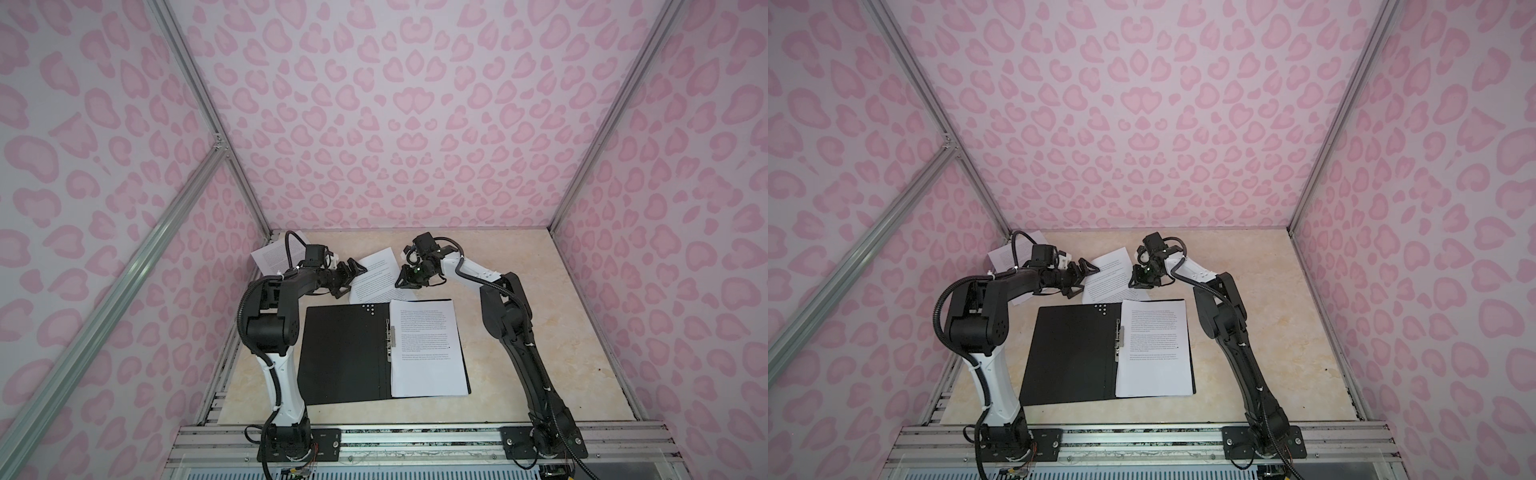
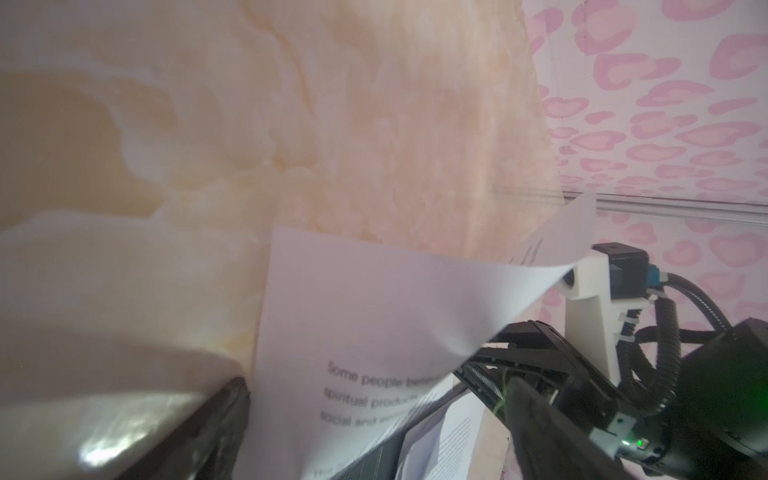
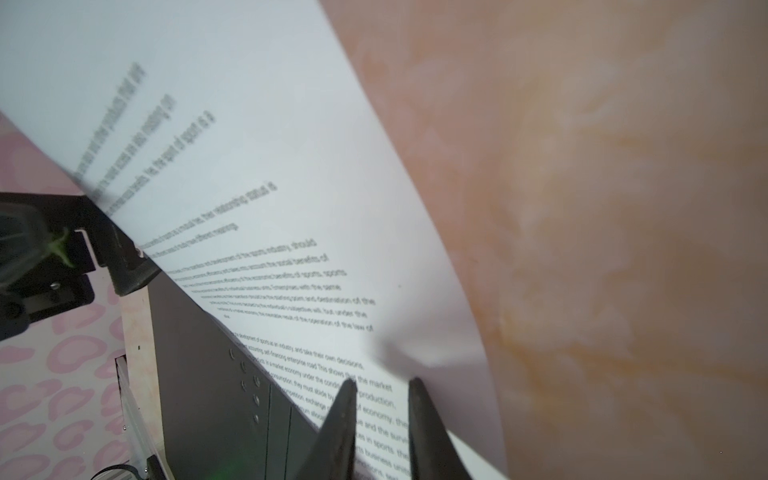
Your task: Put the files into the folder
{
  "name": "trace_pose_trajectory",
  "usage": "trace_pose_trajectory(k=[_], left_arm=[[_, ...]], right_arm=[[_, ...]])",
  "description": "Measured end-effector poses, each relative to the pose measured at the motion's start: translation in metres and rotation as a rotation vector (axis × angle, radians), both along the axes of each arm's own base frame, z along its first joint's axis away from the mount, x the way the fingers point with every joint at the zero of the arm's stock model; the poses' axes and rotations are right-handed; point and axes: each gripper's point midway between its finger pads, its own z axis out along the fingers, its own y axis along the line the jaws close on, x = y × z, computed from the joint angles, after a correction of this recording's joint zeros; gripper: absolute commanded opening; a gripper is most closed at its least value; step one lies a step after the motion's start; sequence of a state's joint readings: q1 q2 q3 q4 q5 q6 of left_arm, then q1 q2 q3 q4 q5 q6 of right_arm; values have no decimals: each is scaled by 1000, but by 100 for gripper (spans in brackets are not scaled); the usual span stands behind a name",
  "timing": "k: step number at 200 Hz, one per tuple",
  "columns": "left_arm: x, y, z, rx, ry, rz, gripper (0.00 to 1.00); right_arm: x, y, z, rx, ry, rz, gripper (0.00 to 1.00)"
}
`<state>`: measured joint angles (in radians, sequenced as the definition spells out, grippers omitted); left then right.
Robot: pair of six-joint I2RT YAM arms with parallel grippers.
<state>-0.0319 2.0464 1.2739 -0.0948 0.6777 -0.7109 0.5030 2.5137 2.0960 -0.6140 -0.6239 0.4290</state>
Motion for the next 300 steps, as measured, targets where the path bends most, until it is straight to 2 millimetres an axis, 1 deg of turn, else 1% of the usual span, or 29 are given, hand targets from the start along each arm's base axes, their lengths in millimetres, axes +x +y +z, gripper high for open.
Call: trace_pose_trajectory(k=[71,129,155,182,207,236,251,261,276,281,290,292,300], left_arm=[[-26,-3,1,-36,3,-5,97],[-43,5,2,-49,45,24,98],[-40,5,4,-59,43,25,98],[-30,4,3,-66,12,17,100],[-18,4,4,-55,-35,10,97],[-8,8,4,-29,-70,17,87],[-5,10,4,-12,-87,24,78],[-3,12,3,-3,-89,31,69],[-2,13,0,10,-91,35,52],[-2,14,-1,15,-90,39,47],[-1,15,-3,22,-89,44,38],[-1,16,-4,24,-89,45,34],[0,17,-5,31,-87,51,23]], right_arm=[[1,0,-1,33,17,-13,24],[3,-1,-1,64,25,-18,24],[3,-1,0,65,27,-21,24],[2,0,0,72,36,-25,24],[2,0,1,76,40,-26,24],[2,-1,1,79,43,-29,24],[3,-2,1,79,43,-32,24],[3,-2,1,79,44,-33,24],[3,-2,1,83,47,-33,28],[3,-2,2,85,50,-35,30],[3,-2,2,90,52,-34,37],[3,-2,3,90,51,-35,39],[3,-1,5,94,51,-35,43]])
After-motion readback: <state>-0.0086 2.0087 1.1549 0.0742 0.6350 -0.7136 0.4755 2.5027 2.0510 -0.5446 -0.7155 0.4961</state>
